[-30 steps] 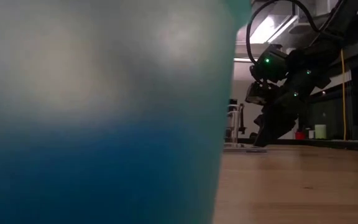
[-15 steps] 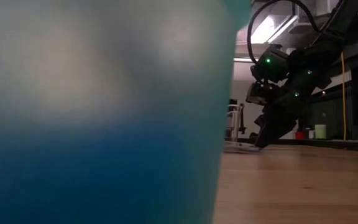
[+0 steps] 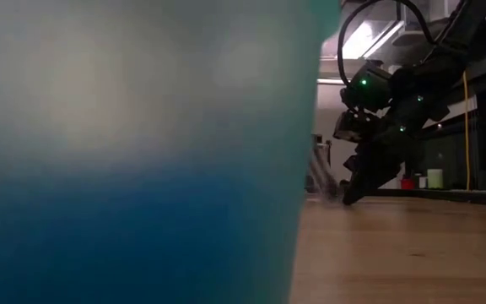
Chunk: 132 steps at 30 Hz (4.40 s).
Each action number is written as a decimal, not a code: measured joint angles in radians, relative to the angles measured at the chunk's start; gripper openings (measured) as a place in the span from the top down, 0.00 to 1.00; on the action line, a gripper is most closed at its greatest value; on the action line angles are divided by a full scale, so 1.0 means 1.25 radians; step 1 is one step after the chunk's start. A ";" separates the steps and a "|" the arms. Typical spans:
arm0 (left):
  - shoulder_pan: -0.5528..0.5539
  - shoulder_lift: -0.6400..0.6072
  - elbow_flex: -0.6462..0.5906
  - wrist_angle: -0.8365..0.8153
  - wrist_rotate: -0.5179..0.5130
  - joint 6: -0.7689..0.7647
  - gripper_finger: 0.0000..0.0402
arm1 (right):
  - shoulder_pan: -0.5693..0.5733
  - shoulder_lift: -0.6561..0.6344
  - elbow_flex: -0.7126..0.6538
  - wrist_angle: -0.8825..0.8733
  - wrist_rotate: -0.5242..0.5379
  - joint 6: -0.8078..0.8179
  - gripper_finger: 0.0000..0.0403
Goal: Pick & place jewel cases by type
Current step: Put the right black cd case into the transparent bin
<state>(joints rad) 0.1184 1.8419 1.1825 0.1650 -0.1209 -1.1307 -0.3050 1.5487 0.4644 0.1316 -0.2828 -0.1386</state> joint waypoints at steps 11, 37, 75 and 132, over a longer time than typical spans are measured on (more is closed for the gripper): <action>-0.005 0.011 0.013 -0.069 0.027 -0.020 0.52 | 0.002 0.002 0.002 0.005 -0.002 0.002 0.98; -0.005 0.012 0.009 -0.047 0.024 -0.018 0.52 | 0.001 0.001 0.002 0.000 0.000 -0.004 0.98; 0.002 0.014 0.008 -0.097 0.036 -0.022 0.52 | 0.000 0.000 0.002 0.000 0.000 -0.004 0.98; -0.151 -0.464 0.009 -0.233 -0.304 0.864 0.95 | -0.010 -0.298 0.001 -0.097 -0.089 0.001 0.98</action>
<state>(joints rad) -0.0706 1.2614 1.1941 -0.1262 -0.5005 -0.0507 -0.3176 1.1767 0.4660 0.0101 -0.3943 -0.1373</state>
